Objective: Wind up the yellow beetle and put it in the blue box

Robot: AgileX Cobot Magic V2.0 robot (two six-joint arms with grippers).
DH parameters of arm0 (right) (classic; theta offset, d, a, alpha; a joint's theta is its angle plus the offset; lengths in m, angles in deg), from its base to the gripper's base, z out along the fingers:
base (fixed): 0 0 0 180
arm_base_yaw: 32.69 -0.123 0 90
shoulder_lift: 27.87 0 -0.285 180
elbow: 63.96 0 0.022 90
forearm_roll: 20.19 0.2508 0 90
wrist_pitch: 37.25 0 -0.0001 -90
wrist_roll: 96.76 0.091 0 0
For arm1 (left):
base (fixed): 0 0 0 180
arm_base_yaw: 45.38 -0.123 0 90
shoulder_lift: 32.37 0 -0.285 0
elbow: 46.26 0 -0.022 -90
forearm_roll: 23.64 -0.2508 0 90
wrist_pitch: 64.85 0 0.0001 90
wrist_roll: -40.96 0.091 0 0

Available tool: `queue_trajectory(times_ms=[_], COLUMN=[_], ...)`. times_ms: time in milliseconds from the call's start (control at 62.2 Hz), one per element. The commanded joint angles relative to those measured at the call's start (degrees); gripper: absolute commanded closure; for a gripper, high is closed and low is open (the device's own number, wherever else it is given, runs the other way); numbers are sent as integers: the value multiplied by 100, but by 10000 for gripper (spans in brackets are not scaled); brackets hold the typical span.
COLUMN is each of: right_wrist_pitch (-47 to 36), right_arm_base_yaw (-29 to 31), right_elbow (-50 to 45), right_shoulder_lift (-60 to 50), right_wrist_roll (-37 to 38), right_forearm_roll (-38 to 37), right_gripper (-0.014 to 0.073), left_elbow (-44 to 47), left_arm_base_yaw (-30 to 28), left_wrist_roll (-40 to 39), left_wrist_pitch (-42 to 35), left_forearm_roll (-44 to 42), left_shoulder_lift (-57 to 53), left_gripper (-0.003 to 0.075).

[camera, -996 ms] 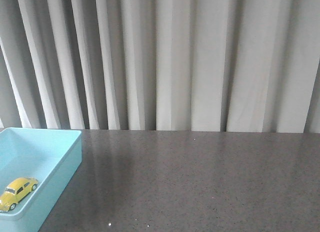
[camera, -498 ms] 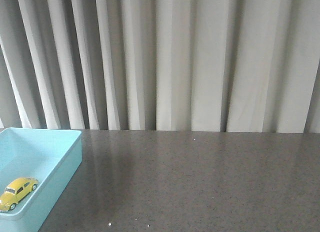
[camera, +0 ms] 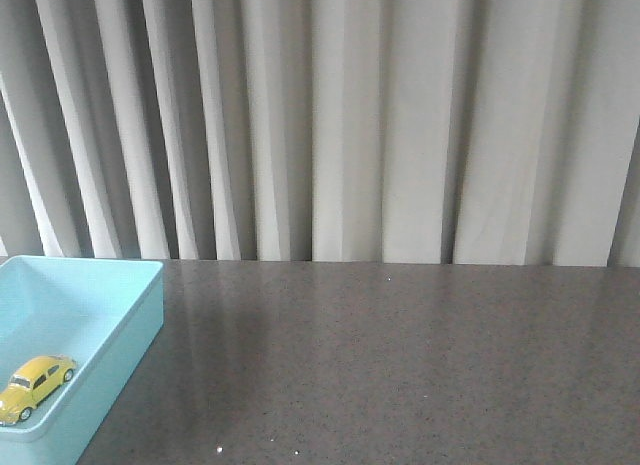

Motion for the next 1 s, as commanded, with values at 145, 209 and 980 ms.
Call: queue_trajectory(times_ms=[145,209,980], right_wrist_pitch=[-479,-471,-468], right_arm_base_yaw=[42,42,42], right_elbow=[-27,-27,-21], right_shoulder_lift=[-48,-48,-43], right_wrist_roll=[295,295,290], right_forearm_roll=[217,445,505], right_gripper=[598,598,598], left_elbow=[-54,-54,-54], left_arm_base_yaw=[10,10,10], left_wrist_roll=[-39,-39,-39], left_wrist_pitch=[-453,-453,-453], left_forearm_roll=[55,55,55], left_shoulder_lift=[-95,-95,-95], left_gripper=[726,726,726])
